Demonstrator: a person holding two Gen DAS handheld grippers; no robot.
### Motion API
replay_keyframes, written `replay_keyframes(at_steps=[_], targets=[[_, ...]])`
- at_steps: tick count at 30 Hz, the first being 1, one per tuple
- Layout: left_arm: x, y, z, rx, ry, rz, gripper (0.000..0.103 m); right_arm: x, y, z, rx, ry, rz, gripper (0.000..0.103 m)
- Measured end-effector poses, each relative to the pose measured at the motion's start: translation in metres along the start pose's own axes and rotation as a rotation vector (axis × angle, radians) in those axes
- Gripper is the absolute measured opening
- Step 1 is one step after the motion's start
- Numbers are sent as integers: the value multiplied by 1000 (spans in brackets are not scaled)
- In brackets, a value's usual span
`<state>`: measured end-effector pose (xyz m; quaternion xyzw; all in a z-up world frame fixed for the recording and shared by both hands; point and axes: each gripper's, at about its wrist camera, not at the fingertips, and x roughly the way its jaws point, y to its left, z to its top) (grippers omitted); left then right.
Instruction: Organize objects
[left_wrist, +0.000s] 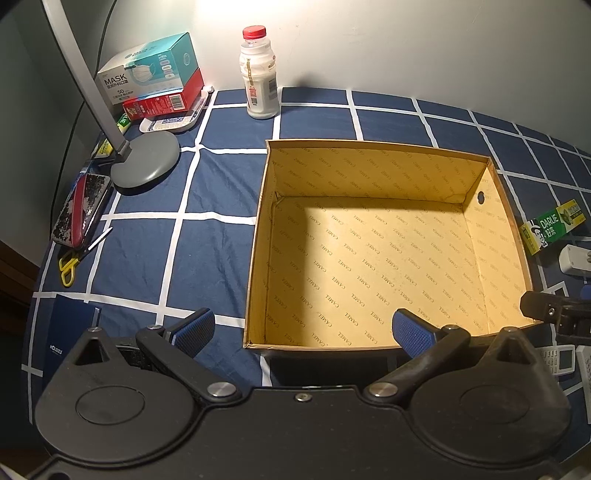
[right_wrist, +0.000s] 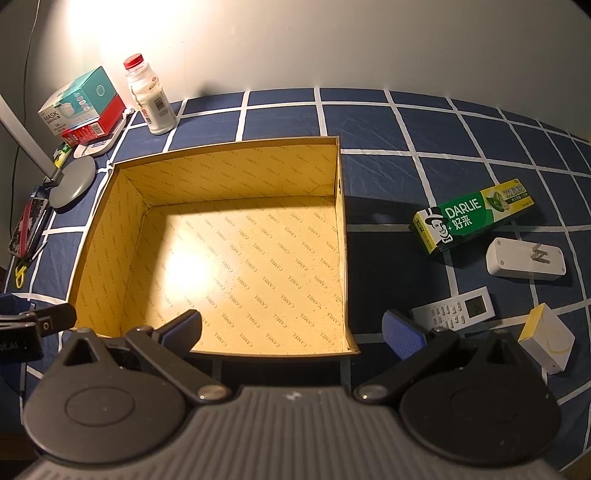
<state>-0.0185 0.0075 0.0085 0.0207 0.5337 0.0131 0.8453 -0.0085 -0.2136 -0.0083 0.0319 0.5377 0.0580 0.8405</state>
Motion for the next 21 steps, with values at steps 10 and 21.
replay_keyframes(at_steps=[10, 21], targets=[[-2, -6, 1, 6, -2, -3, 103, -1, -4, 0, 6, -1, 1, 103], [-2, -12, 1, 36, -3, -15, 103, -5, -11, -5, 37, -9, -8, 103]])
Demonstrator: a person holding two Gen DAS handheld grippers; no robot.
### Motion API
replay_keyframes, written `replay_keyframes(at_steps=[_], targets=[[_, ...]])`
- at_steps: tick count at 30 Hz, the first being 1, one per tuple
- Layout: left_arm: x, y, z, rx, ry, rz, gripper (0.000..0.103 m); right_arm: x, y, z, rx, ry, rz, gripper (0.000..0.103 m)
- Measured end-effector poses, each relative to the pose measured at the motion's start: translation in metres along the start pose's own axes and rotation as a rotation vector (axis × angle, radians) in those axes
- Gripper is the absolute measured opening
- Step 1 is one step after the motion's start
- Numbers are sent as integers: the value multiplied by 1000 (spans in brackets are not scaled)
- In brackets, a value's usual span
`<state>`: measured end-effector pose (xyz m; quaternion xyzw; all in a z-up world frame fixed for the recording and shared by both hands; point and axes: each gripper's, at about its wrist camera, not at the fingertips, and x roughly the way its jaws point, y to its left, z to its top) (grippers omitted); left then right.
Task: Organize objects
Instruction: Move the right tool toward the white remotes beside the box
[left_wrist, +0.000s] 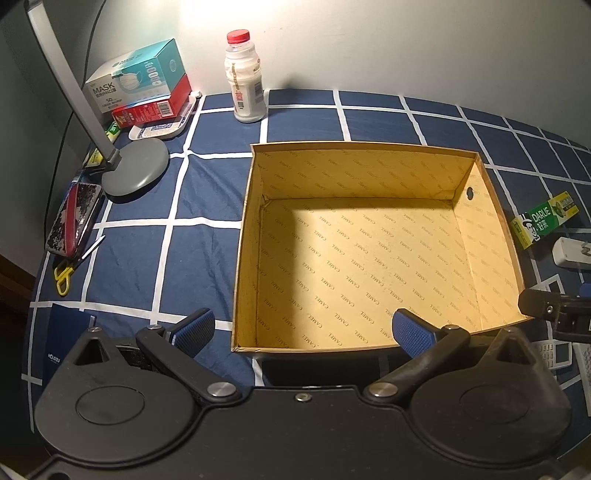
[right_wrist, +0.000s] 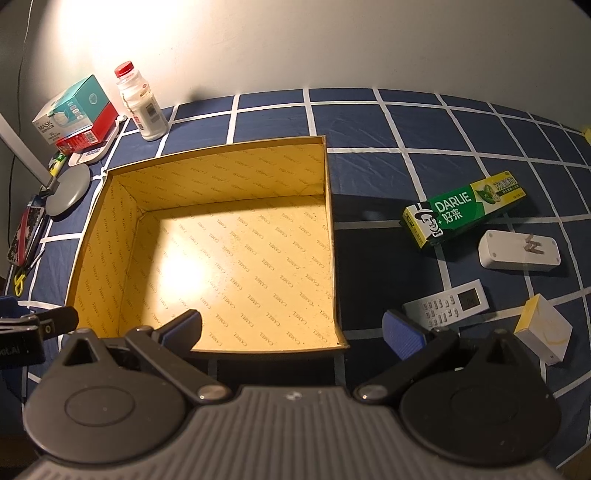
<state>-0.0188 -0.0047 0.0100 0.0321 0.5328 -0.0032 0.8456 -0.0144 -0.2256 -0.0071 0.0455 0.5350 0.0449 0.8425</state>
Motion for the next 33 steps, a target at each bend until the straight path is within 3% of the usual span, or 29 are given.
replay_keyframes(at_steps=[3, 23, 33], targets=[[1, -3, 1, -52, 4, 24, 103, -1, -2, -1, 14, -2, -5, 103], [16, -75, 6, 126, 12, -86, 103, -14, -69, -33, 201, -4, -97, 103], [27, -117, -3, 136, 54, -107, 103, -7, -120, -45, 243, 43, -94, 103]])
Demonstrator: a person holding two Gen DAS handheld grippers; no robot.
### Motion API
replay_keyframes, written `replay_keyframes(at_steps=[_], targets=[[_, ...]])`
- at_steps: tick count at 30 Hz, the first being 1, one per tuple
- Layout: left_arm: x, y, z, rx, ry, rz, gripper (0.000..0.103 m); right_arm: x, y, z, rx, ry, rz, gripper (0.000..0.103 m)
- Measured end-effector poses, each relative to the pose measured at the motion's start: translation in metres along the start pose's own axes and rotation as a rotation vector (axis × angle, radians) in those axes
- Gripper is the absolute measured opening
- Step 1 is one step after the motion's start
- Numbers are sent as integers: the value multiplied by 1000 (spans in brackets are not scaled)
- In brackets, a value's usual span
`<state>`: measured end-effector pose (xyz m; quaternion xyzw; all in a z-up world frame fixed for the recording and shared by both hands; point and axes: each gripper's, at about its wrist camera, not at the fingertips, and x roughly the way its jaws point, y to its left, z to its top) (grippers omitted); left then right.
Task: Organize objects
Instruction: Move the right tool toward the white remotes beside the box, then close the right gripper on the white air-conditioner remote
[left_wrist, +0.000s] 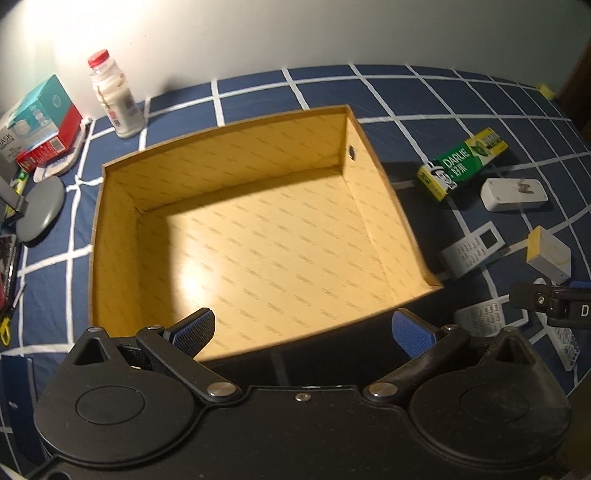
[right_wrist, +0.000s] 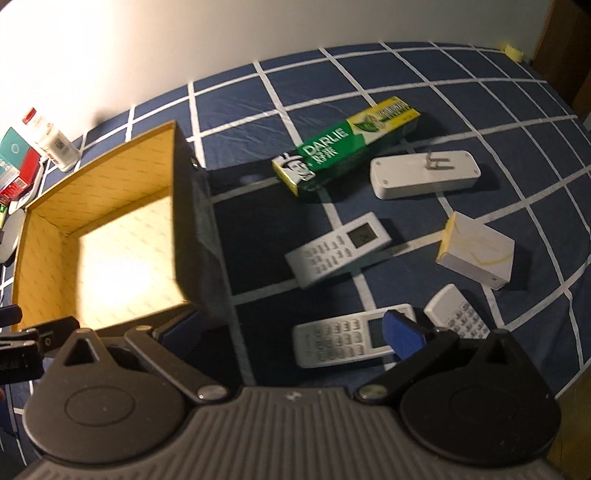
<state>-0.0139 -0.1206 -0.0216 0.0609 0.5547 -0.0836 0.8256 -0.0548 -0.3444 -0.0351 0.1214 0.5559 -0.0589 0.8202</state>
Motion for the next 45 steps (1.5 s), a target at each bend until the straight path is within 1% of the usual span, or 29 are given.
replay_keyframes(at_steps=[11, 19, 23, 33, 40, 45], targets=[[23, -54, -15, -80, 85, 9, 103, 31, -63, 11, -13, 98, 50, 103], [59, -89, -32, -153, 179, -2, 103, 71, -97, 15, -14, 207, 94, 103], [77, -104, -36, -172, 212, -14, 103, 87, -104, 14, -14, 239, 120, 103], [113, -130, -34, -148, 261, -63, 101, 117, -111, 4, 1, 310, 161, 100], [126, -144, -32, -131, 280, -107, 93, 128, -115, 4, 5, 330, 169, 89], [134, -151, -31, -133, 296, -133, 90, 132, -115, 4, 2, 337, 168, 88]])
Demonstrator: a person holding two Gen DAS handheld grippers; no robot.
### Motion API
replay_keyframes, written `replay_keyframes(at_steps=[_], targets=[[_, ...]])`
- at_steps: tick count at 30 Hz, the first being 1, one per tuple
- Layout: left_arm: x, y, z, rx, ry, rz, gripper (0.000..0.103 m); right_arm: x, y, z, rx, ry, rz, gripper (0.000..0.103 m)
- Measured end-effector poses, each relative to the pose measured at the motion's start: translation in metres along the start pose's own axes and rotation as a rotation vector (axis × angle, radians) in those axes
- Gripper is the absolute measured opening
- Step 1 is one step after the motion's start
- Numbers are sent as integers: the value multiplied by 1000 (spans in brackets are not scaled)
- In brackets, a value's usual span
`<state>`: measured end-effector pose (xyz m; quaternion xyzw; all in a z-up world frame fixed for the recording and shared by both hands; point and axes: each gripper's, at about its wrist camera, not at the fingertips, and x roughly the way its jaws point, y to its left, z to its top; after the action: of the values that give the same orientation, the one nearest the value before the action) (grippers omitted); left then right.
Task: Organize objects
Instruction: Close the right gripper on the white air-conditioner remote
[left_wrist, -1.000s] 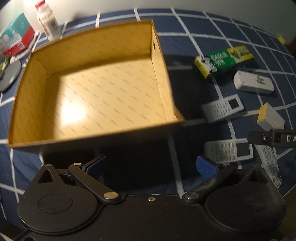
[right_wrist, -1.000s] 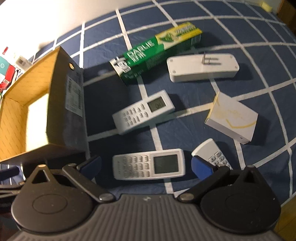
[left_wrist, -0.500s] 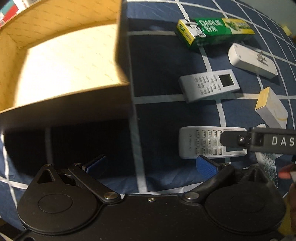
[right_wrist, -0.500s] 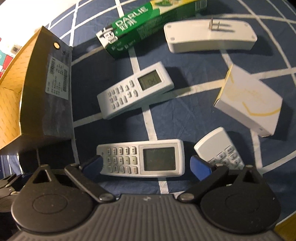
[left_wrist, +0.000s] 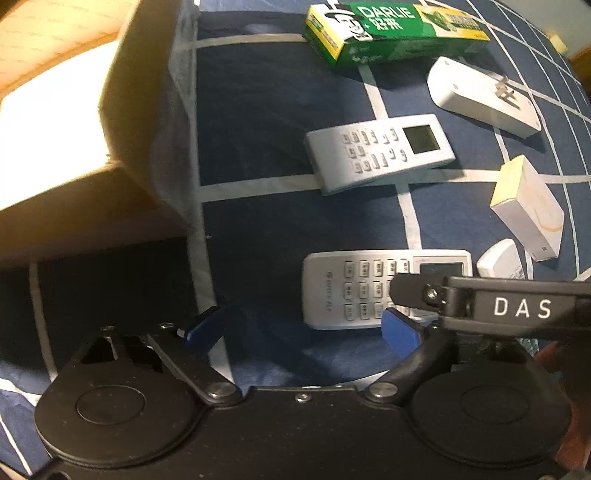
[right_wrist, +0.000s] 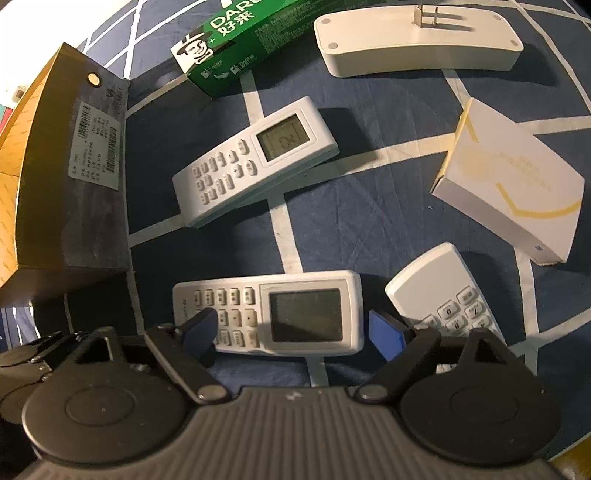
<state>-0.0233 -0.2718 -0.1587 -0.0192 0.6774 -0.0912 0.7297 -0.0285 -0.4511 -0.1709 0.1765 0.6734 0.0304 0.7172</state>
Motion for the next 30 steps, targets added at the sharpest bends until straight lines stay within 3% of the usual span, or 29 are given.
replay_keyframes(at_steps=[9, 16, 22, 30], targets=[[9, -9, 4, -7, 21, -20, 89, 4, 3, 8, -40, 7, -13, 88], [15, -17, 9, -8, 35, -32, 88, 7, 4, 11, -60, 8, -26, 80], [18, -21, 11, -27, 50, -74, 77, 8, 7, 11, -62, 5, -26, 78], [15, -22, 12, -17, 53, -68, 76, 7, 7, 13, -58, 12, -26, 77]])
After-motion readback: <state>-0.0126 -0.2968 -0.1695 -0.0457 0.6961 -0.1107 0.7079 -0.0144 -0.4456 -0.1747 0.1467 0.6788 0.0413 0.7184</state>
